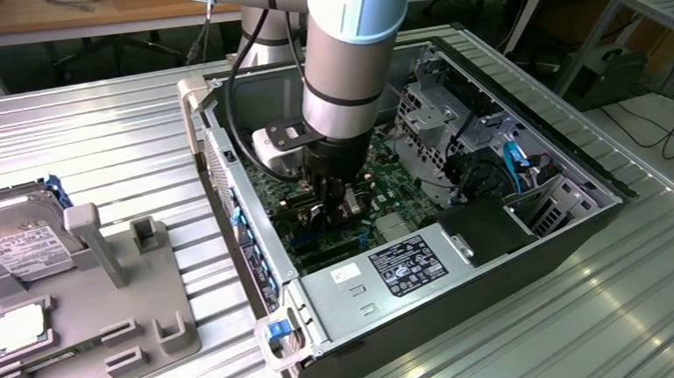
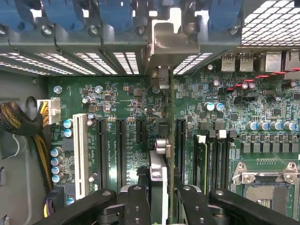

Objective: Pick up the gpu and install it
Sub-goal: 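Insert the gpu into the slot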

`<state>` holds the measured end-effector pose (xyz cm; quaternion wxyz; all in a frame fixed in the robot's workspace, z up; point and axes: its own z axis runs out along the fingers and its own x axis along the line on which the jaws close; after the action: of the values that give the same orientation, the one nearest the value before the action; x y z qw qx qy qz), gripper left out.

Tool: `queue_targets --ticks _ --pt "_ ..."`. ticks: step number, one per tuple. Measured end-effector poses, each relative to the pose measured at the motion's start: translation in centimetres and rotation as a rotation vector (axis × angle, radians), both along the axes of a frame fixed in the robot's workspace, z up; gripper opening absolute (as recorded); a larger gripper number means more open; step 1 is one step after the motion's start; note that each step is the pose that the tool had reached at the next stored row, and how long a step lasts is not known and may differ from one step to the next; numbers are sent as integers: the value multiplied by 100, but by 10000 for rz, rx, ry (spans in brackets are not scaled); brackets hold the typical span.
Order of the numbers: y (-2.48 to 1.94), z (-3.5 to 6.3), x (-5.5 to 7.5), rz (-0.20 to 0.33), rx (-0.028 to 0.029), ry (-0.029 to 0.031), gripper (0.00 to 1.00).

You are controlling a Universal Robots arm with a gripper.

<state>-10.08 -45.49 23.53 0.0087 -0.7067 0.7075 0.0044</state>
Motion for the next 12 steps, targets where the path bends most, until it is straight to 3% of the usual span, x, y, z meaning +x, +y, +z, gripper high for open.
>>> queue_targets --ticks 4,5,7,8,9,12 --pt "0 0 0 0 1 -2 28" --pt "3 -4 1 -1 24 -12 28" --pt "1 7 0 -1 8 -9 29" --pt "0 19 0 0 -6 -3 36" --pt "0 25 0 0 4 -10 36" --pt "0 112 0 1 -1 -21 36"
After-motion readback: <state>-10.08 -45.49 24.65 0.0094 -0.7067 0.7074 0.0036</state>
